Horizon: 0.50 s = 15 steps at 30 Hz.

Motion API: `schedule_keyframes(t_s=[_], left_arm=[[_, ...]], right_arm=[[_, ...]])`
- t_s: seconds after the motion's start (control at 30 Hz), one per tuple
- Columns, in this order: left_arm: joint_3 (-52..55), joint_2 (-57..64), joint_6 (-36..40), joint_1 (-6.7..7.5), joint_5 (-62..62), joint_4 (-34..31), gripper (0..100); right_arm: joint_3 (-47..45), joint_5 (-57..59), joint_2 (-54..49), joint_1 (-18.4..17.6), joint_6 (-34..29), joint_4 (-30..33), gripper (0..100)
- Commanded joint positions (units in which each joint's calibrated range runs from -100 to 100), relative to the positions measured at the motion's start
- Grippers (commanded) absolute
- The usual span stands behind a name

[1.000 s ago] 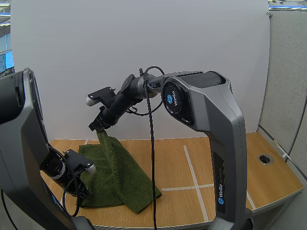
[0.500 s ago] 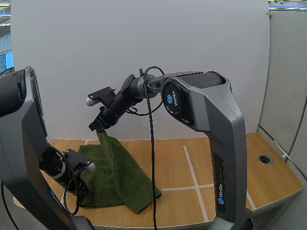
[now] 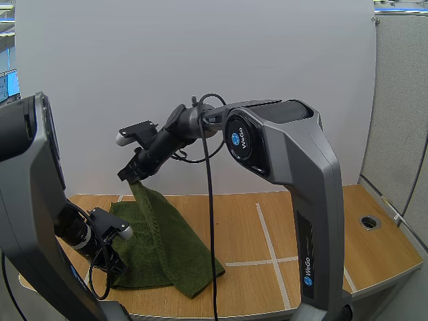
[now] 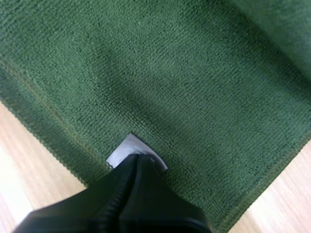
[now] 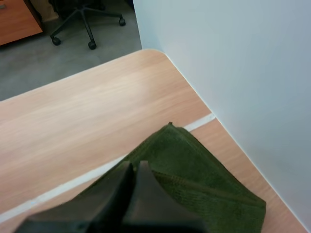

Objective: Fold the towel

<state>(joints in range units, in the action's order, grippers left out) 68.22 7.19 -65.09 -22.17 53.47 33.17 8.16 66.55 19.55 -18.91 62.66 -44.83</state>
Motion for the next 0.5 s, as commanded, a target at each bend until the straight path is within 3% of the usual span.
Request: schedule_keyframes(t_s=[0.0,0.47], left_arm=[[0.95,-2.24,-0.51,-0.02,-5.90,-1.29,0],[0.95,-2.24,-0.51,-0.02,-5.74,-1.62,0]], right_arm=[[3.46,-7.06,0.44,-3.31,0.23,0.11,0],[16.89,-7.23,12.66,-4.25,-1.27,0.95,0]])
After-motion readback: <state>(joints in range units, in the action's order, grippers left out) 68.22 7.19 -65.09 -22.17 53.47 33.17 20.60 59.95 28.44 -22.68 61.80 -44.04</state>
